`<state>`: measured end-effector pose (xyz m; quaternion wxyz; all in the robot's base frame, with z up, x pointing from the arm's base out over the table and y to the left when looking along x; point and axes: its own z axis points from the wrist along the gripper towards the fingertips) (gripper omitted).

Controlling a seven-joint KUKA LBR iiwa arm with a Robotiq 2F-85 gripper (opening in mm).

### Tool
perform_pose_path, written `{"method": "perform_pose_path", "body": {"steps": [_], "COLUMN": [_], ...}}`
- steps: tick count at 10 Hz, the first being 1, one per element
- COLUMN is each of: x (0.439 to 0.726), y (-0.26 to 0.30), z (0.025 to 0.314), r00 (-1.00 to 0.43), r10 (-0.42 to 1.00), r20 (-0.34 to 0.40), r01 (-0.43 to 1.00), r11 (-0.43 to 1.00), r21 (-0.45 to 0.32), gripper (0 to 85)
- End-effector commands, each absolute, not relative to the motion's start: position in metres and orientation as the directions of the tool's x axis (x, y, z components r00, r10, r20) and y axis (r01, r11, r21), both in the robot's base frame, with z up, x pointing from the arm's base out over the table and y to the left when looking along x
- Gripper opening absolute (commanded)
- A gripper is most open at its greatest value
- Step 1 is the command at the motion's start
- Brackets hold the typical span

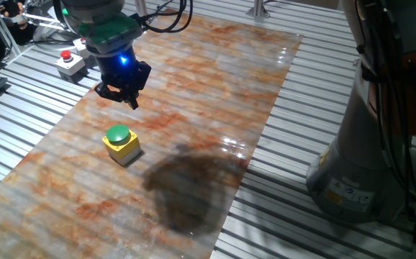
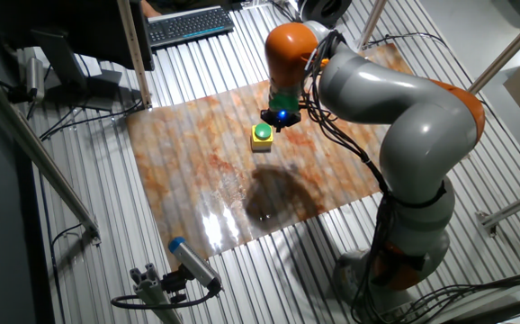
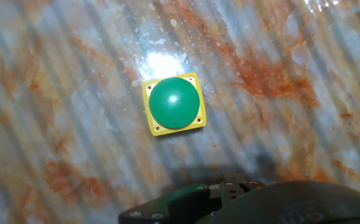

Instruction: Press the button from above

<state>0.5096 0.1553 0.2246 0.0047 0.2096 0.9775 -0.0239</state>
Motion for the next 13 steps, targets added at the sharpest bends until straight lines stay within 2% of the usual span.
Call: {"method": "perform_pose_path", "body": {"steps": [1,5,13], "x": [0.511,0.528,0.565], "y": [0.156,0.163,0.158], "z": [0.225,0.234,0.23], "r00": [-0.91,-0.901,-0.901], "r10": [0.414,0.434,0.434], "r20": [-0.016,0.006,0.02], "r01": [0.415,0.433,0.433], "r11": [0.909,0.9,0.9], "r21": [-0.041,-0.048,-0.045], "gripper": [0.0,0.0,0.0]}}
